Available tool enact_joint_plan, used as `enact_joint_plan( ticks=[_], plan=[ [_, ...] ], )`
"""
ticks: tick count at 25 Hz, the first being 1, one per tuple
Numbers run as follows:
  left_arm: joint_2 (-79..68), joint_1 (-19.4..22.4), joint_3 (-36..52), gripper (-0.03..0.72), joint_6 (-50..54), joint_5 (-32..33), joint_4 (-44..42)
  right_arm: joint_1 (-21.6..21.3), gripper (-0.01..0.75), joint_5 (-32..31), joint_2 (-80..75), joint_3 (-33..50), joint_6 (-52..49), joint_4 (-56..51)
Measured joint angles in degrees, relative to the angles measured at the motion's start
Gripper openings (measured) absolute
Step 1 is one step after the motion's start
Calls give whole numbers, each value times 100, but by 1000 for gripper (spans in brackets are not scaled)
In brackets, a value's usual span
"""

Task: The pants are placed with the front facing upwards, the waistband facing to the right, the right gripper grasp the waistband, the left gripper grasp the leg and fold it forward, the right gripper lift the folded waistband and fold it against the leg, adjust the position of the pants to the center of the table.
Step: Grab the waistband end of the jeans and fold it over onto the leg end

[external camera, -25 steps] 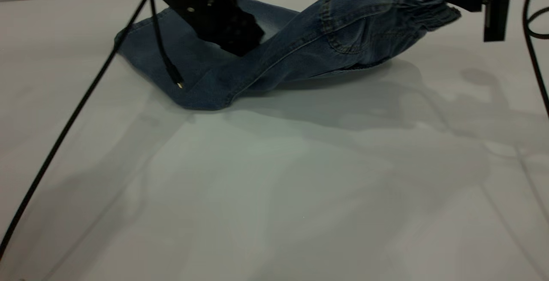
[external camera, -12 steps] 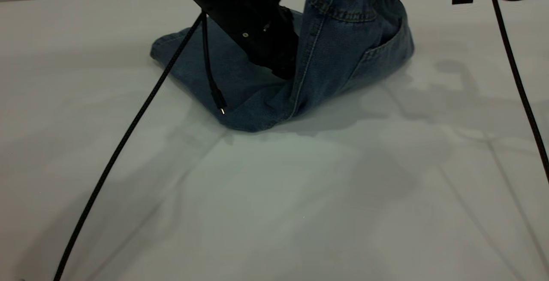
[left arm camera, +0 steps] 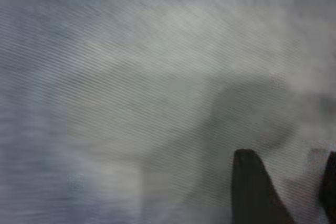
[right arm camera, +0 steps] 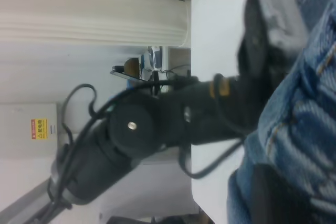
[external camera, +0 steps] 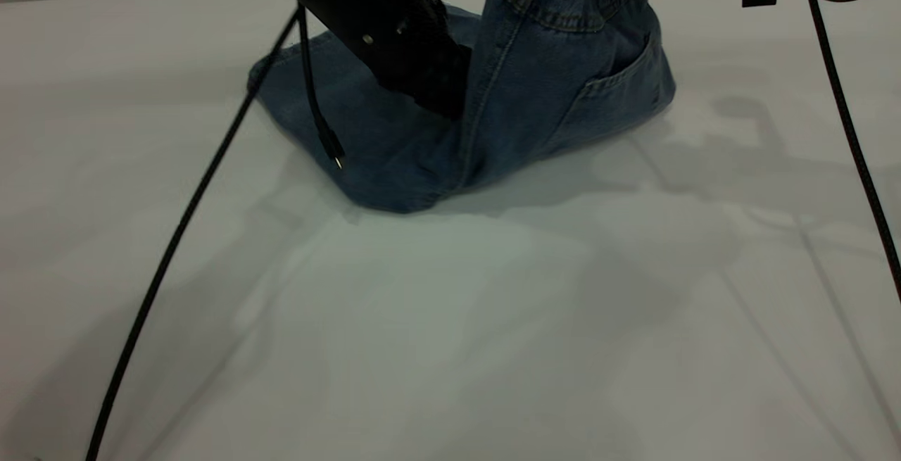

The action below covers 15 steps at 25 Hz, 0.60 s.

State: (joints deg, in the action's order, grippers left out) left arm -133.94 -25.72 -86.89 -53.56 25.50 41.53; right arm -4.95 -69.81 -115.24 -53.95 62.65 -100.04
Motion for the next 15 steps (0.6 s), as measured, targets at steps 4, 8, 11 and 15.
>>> enact_joint_plan(
  ticks=[4, 8, 11, 15],
  plan=[
    [163, 206, -10, 311, -15, -38, -184, 0, 71, 0, 0, 0, 0, 0],
    [167, 495, -10, 311, -4, -38, -589, 0, 71, -5, 0, 0, 0, 0],
    [167, 729, -11, 309, -2, -38, -742, 0, 71, -5, 0, -15, 0, 8],
    [127, 974, -11, 309, 4, -62, -721, 48, 71, -5, 0, -89, 2, -7]
  ],
)
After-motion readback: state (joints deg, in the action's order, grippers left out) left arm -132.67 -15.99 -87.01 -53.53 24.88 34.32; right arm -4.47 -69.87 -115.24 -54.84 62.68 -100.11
